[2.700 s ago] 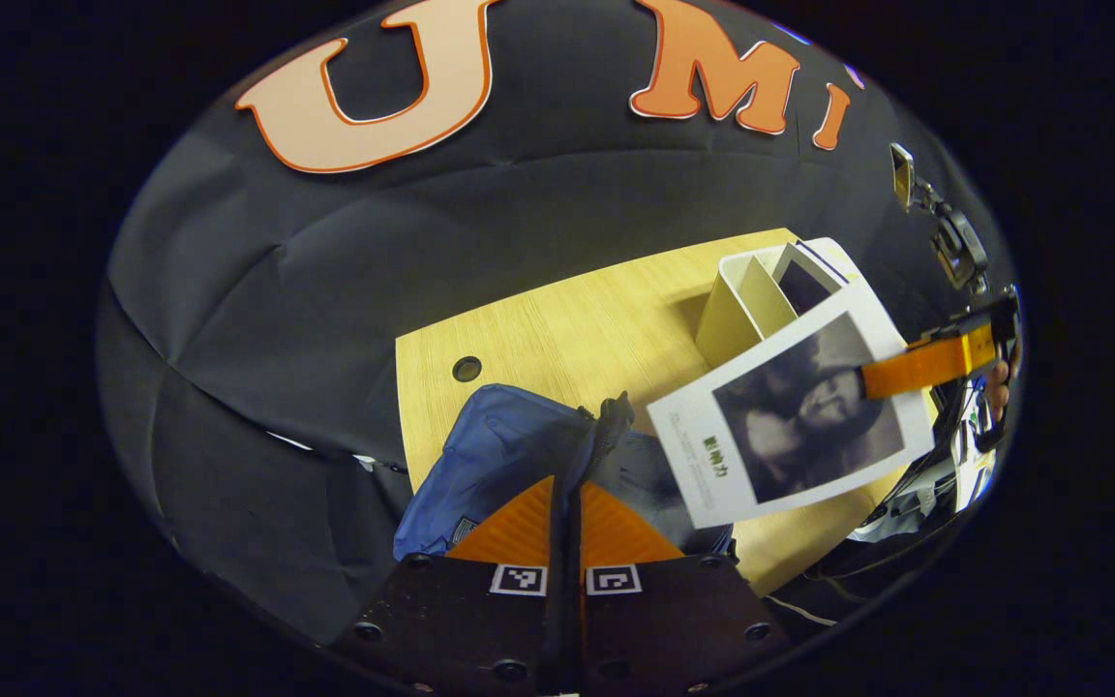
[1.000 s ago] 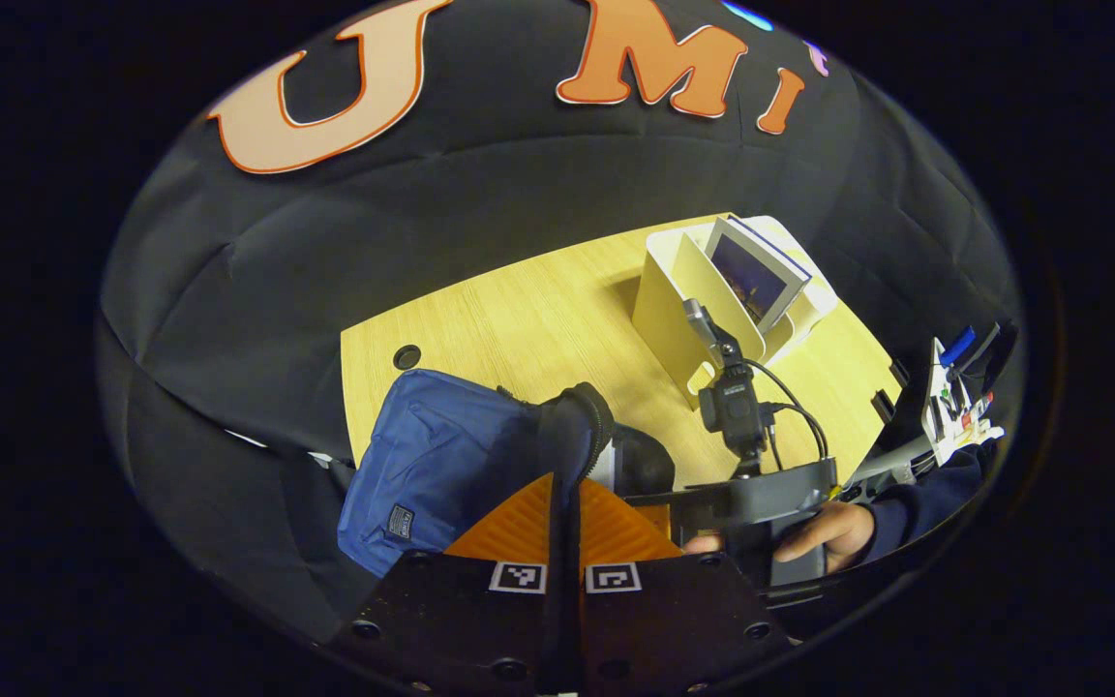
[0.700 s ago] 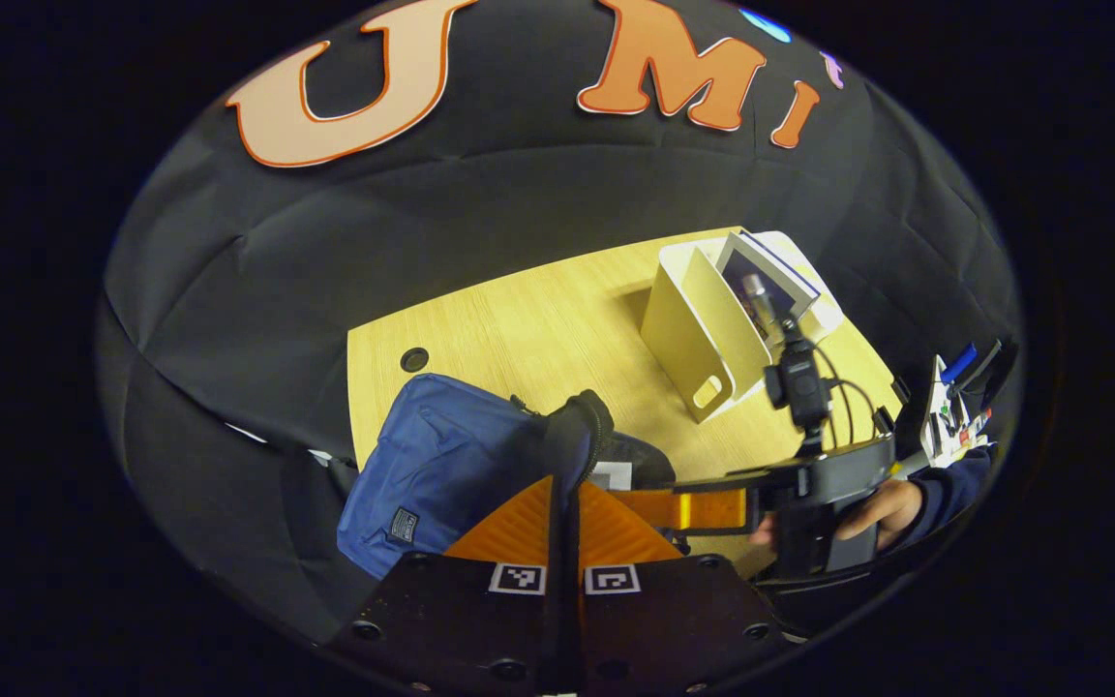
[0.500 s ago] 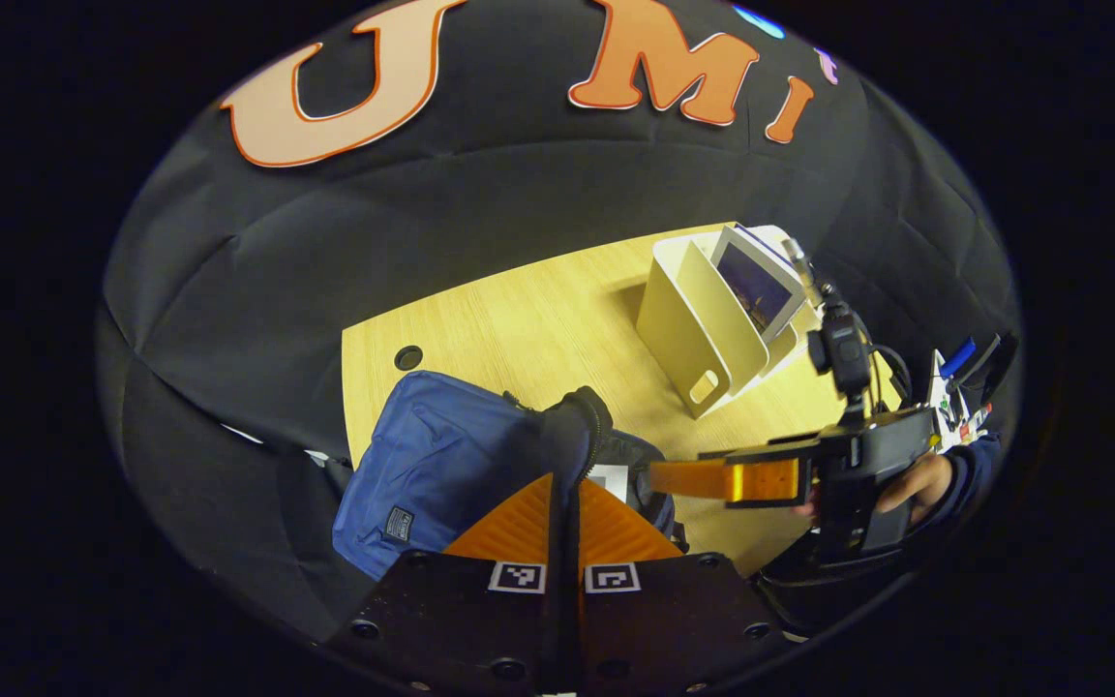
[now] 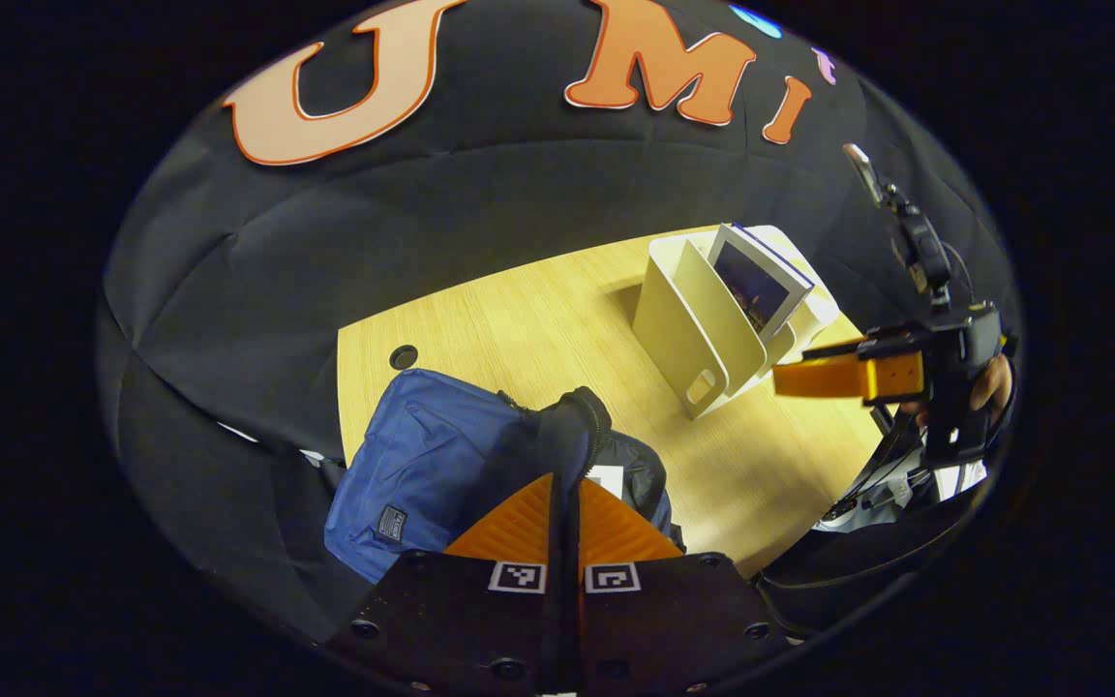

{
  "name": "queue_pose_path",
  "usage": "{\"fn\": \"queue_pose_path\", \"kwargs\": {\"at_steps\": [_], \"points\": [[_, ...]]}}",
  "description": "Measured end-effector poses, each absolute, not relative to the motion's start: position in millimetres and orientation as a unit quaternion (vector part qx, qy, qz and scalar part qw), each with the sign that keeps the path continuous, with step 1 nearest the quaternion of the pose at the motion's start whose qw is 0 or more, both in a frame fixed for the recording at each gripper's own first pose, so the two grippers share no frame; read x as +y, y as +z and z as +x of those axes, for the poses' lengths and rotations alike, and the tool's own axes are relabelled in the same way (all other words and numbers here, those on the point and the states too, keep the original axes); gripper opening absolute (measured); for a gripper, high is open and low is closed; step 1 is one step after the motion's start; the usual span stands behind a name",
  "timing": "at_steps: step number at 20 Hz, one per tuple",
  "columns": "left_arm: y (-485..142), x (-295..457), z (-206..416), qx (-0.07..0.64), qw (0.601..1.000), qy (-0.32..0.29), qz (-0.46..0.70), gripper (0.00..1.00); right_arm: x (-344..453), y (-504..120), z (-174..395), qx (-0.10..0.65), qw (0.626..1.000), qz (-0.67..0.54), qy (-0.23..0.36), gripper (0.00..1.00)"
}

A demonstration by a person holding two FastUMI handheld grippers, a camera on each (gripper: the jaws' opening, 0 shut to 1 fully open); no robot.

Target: Open the schoolbag, grab two books from the bookshelf and put them into the schoolbag.

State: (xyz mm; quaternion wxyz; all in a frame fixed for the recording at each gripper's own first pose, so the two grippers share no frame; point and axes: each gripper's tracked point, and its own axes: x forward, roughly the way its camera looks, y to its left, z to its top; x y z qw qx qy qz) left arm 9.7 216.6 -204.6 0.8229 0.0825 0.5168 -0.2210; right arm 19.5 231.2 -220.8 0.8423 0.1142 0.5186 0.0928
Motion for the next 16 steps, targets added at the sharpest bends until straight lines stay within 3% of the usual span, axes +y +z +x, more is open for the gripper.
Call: {"fn": "queue_pose_path", "kwargs": {"at_steps": [8, 16], "points": [[-207, 221, 7, 0.514, 0.828, -0.214, 0.069, 0.01, 149, -205, 88, 0.516, 0.855, -0.023, 0.047, 0.97], [-210, 221, 5, 0.519, 0.826, -0.213, 0.058, 0.01, 120, -251, 135, 0.601, 0.798, -0.018, 0.035, 0.97]]}}
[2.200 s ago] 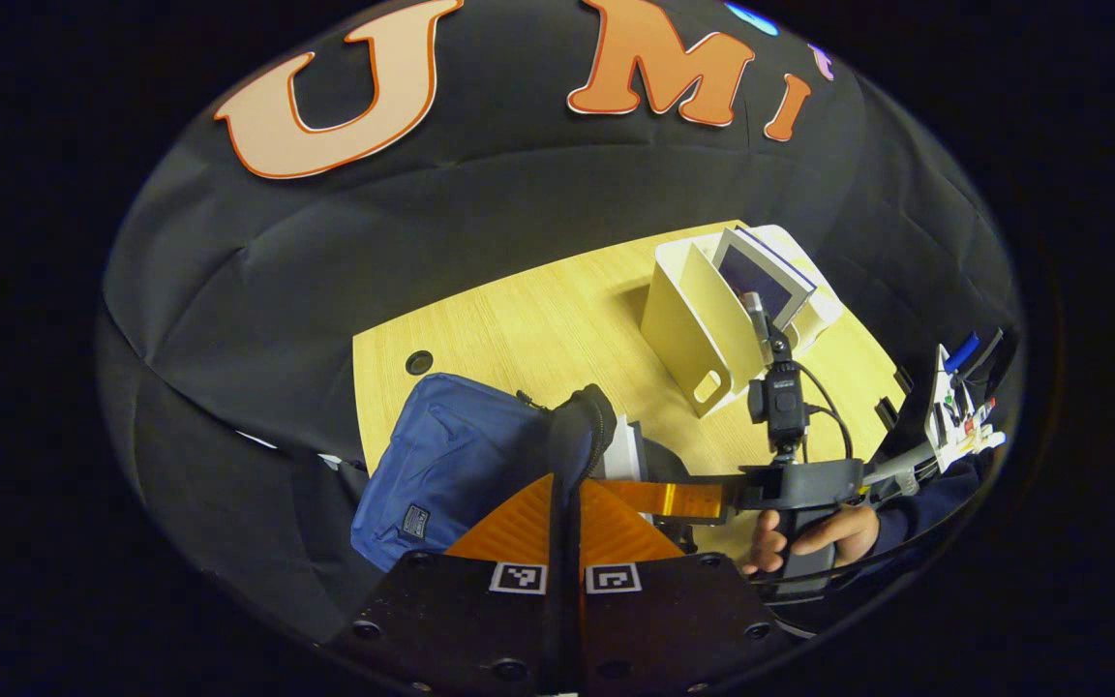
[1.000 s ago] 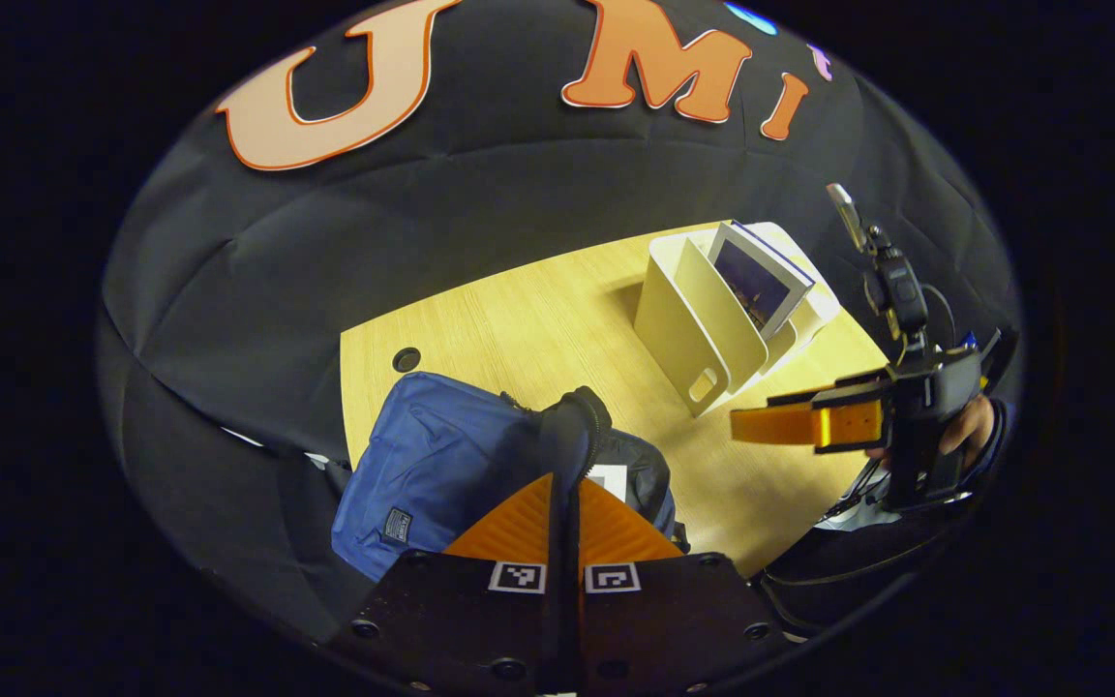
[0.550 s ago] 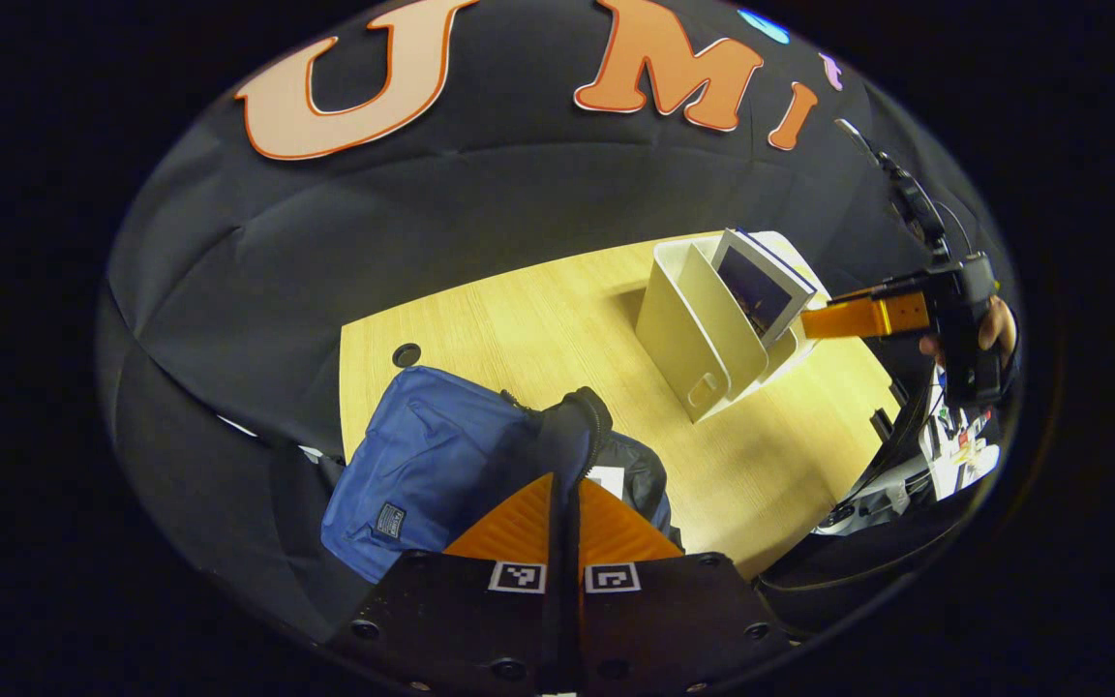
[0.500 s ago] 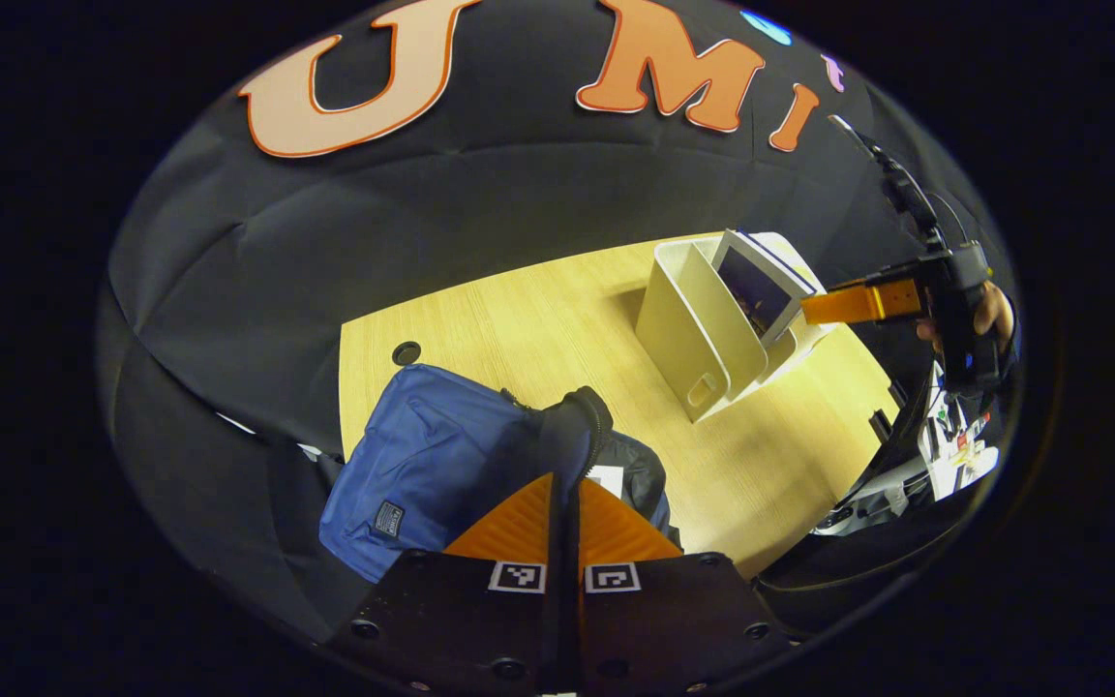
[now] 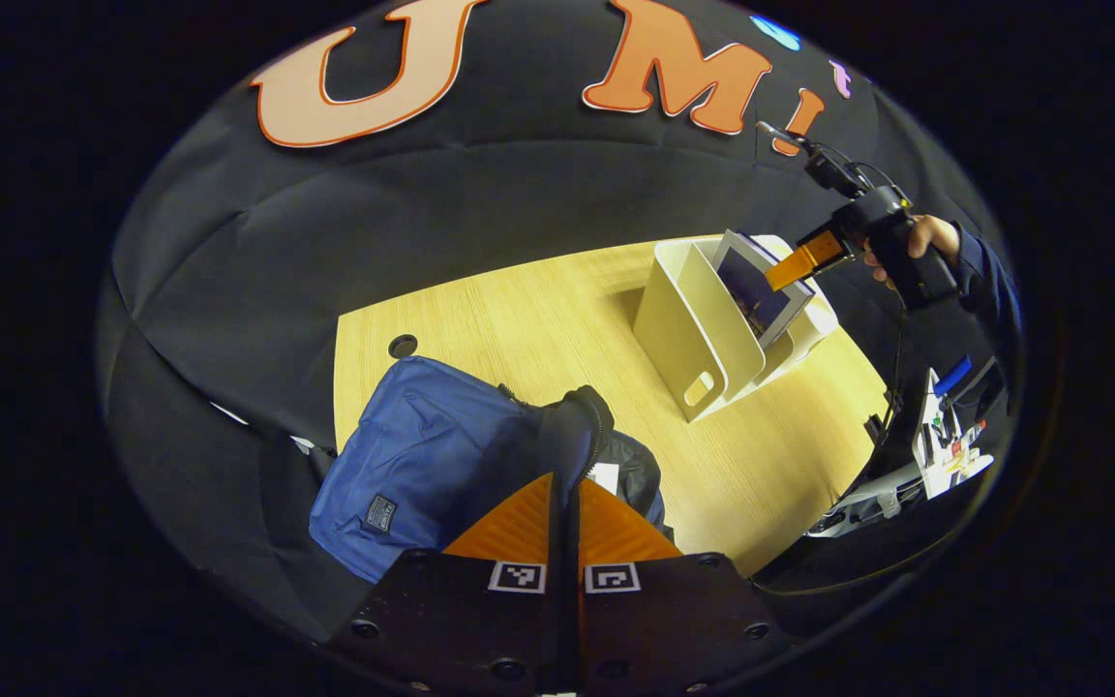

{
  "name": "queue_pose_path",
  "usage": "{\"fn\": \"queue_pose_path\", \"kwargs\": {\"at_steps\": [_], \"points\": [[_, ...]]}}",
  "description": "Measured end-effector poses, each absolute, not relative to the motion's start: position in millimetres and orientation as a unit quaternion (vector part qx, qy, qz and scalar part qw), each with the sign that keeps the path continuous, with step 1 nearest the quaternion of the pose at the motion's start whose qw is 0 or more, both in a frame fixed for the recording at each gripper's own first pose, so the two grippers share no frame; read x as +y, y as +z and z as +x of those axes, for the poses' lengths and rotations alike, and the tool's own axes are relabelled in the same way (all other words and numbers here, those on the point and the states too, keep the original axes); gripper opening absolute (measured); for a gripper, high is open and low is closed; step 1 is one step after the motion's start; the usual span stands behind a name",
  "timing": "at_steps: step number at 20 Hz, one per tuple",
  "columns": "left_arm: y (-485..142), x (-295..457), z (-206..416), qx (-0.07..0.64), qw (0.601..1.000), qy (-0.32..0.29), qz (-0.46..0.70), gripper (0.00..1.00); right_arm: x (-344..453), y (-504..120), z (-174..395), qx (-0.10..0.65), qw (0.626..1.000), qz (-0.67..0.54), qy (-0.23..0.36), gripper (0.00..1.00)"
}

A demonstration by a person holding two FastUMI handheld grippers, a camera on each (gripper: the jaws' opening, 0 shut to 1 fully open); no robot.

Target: Open the schoolbag, grab two books from the bookshelf and put them into the schoolbag.

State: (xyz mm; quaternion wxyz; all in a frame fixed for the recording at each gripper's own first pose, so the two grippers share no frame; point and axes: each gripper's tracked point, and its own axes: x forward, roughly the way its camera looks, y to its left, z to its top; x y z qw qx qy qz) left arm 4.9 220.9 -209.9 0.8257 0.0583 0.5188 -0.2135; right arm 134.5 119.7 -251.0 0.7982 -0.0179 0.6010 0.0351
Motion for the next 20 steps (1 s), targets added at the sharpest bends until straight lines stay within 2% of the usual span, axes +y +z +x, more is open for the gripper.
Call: {"fn": "queue_pose_path", "kwargs": {"at_steps": [1, 5, 6, 7, 8, 9, 10, 11, 12, 15, 16, 17, 20], "points": [[-211, 222, 4, 0.519, 0.826, -0.213, 0.058, 0.01, 117, -256, 138, 0.608, 0.793, -0.016, 0.033, 0.96], [-214, 223, 4, 0.522, 0.824, -0.212, 0.055, 0.01, 114, -276, 150, 0.633, 0.774, -0.02, 0.025, 0.75], [-216, 223, 5, 0.523, 0.824, -0.211, 0.053, 0.01, 114, -279, 151, 0.635, 0.772, -0.022, 0.021, 0.66], [-217, 224, 3, 0.524, 0.823, -0.211, 0.052, 0.01, 112, -283, 152, 0.638, 0.769, -0.028, 0.016, 0.62], [-219, 225, 4, 0.526, 0.823, -0.21, 0.051, 0.01, 111, -285, 152, 0.641, 0.767, -0.031, 0.013, 0.47], [-219, 225, 3, 0.526, 0.823, -0.21, 0.05, 0.01, 112, -286, 152, 0.643, 0.765, -0.032, 0.013, 0.49], [-219, 225, 4, 0.527, 0.822, -0.209, 0.05, 0.0, 111, -282, 150, 0.646, 0.762, -0.036, 0.013, 0.43], [-220, 226, 4, 0.528, 0.822, -0.208, 0.05, 0.01, 109, -281, 151, 0.647, 0.761, -0.041, 0.015, 0.43], [-220, 225, 4, 0.528, 0.822, -0.208, 0.049, 0.01, 107, -275, 150, 0.644, 0.764, -0.041, 0.013, 0.31], [-222, 224, 4, 0.529, 0.821, -0.21, 0.05, 0.01, 102, -255, 155, 0.635, 0.772, -0.039, 0.019, 0.29], [-221, 225, 5, 0.528, 0.821, -0.211, 0.052, 0.01, 100, -246, 155, 0.632, 0.774, -0.037, 0.021, 0.37], [-222, 225, 4, 0.528, 0.821, -0.212, 0.052, 0.01, 98, -234, 156, 0.628, 0.777, -0.037, 0.025, 0.29], [-223, 225, 3, 0.529, 0.82, -0.211, 0.052, 0.01, 97, -199, 152, 0.612, 0.789, -0.035, 0.038, 0.29]]}}
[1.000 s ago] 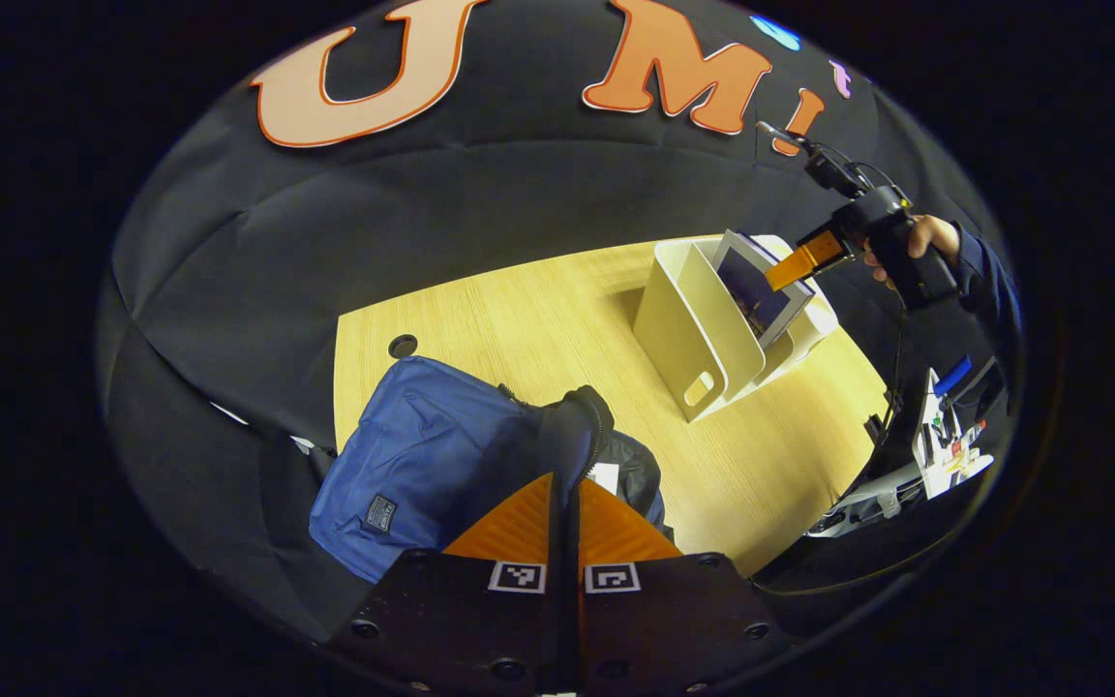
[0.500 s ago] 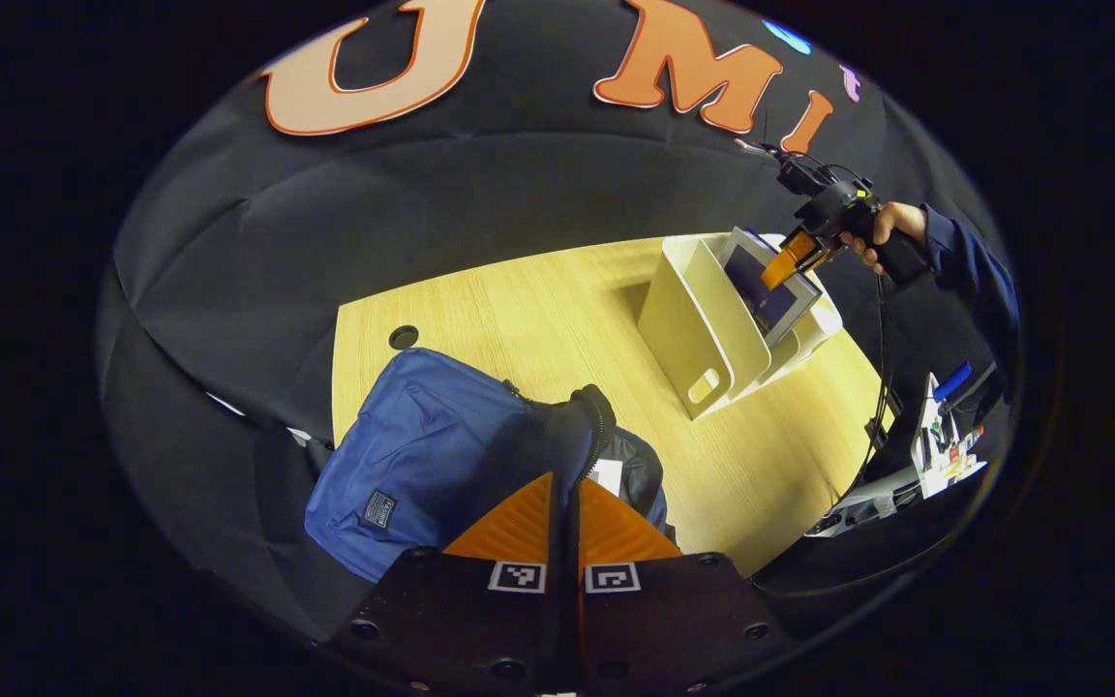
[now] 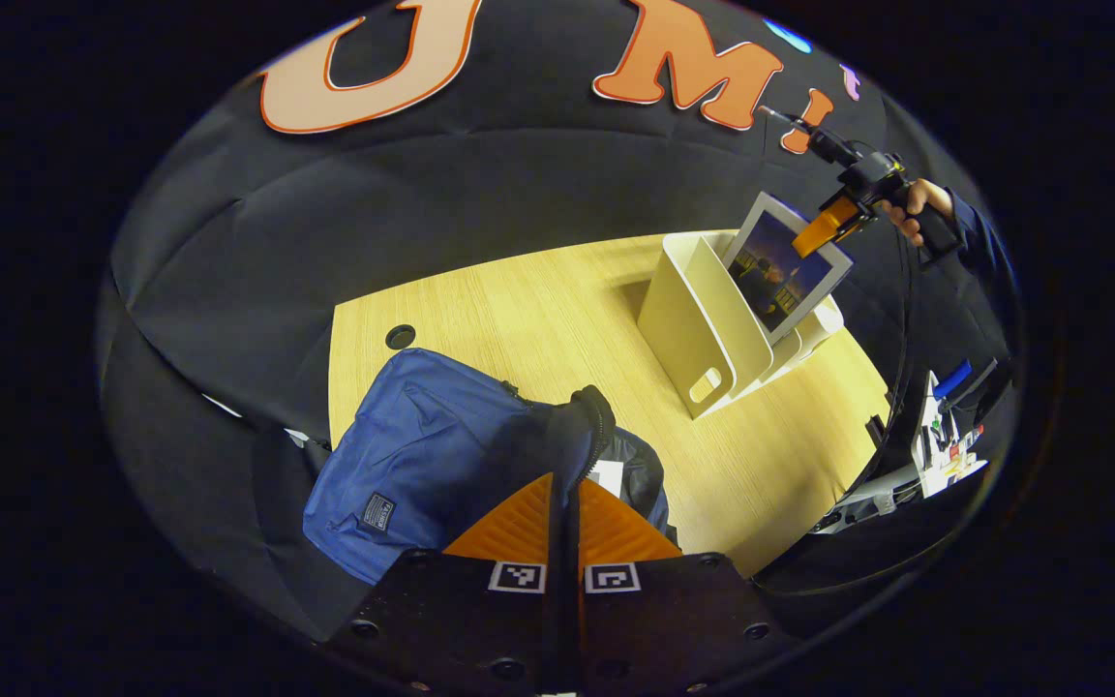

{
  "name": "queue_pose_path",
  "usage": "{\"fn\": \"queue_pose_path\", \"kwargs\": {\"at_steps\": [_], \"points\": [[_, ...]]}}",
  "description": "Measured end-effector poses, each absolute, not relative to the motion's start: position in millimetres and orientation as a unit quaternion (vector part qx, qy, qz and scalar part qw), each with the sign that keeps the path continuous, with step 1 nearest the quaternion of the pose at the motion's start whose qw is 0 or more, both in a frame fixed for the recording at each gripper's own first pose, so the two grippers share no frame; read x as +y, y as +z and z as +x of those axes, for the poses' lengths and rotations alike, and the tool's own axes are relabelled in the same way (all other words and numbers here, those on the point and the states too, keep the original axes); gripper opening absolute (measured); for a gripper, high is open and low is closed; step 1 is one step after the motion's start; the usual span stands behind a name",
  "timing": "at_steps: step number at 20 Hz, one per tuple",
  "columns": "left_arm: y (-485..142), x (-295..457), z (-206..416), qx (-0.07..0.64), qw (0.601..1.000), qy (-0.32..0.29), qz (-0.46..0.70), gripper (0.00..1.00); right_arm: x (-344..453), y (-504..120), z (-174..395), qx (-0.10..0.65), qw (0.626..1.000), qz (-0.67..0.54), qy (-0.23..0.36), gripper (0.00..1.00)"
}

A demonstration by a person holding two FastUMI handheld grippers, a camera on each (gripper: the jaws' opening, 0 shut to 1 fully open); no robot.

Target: Open the schoolbag, grab two books from the bookshelf and put them into the schoolbag.

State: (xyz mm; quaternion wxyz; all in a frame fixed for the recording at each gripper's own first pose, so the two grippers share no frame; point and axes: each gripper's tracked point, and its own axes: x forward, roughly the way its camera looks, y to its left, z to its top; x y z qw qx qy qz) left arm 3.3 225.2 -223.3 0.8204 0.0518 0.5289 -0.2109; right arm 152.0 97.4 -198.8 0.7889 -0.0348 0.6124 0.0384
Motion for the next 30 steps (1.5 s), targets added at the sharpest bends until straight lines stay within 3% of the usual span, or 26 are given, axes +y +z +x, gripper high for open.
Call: {"fn": "queue_pose_path", "kwargs": {"at_steps": [8, 17, 24, 30], "points": [[-222, 226, 4, 0.525, 0.824, -0.208, 0.053, 0.01, 93, -120, 124, 0.582, 0.81, -0.029, 0.07, 0.28], [-221, 226, 4, 0.521, 0.827, -0.204, 0.056, 0.01, 143, -104, 79, 0.565, 0.807, 0.081, 0.151, 0.28], [-219, 227, 6, 0.518, 0.831, -0.193, 0.057, 0.01, 219, -132, 32, 0.58, 0.764, 0.153, 0.236, 0.28], [-215, 228, 7, 0.515, 0.834, -0.189, 0.067, 0.01, 279, -182, 3, 0.607, 0.722, 0.218, 0.25, 0.28]]}}
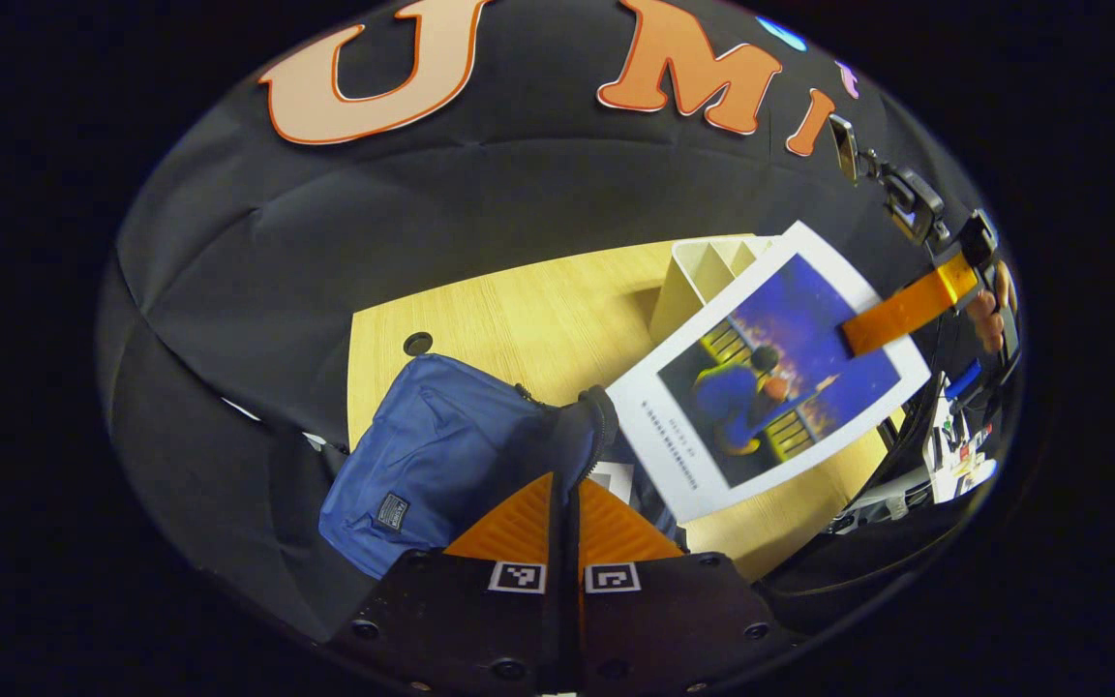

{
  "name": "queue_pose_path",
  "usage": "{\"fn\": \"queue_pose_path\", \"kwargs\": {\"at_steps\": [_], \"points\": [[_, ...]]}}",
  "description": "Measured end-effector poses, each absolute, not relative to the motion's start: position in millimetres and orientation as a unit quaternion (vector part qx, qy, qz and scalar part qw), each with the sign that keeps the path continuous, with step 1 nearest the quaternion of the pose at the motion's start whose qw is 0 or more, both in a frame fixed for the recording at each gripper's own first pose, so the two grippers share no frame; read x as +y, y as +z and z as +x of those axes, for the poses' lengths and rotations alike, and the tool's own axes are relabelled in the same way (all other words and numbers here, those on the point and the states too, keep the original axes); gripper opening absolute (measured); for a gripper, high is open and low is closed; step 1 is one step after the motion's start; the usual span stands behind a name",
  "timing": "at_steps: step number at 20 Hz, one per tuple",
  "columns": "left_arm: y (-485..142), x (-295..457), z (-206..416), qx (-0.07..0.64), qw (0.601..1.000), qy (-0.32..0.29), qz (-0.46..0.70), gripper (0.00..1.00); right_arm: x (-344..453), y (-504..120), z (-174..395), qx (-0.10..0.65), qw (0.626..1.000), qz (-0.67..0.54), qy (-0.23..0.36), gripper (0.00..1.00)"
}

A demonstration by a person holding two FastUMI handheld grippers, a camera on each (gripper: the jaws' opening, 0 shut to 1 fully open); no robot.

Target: Open the schoolbag, grab two books from the bookshelf and put them into the schoolbag.

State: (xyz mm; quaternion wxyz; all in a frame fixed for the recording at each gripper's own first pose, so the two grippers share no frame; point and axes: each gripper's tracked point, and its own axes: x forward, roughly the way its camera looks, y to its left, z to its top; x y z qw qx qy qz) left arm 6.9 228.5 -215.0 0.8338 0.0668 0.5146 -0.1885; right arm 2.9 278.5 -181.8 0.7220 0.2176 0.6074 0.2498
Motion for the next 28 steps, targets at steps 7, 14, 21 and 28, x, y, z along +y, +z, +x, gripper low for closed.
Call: {"fn": "queue_pose_path", "kwargs": {"at_steps": [7, 14, 21, 28], "points": [[-212, 228, 7, 0.514, 0.835, -0.186, 0.068, 0.01, 327, -222, -22, 0.604, 0.701, 0.309, 0.221, 0.27], [-207, 219, 7, 0.507, 0.839, -0.187, 0.067, 0.01, 371, -253, -40, 0.583, 0.688, 0.392, 0.181, 0.27], [-201, 205, 0, 0.503, 0.836, -0.208, 0.067, 0.01, 425, -280, -46, 0.571, 0.667, 0.443, 0.18, 0.27], [-206, 198, -5, 0.507, 0.829, -0.222, 0.083, 0.01, 456, -299, -37, 0.557, 0.674, 0.447, 0.185, 0.32]]}}
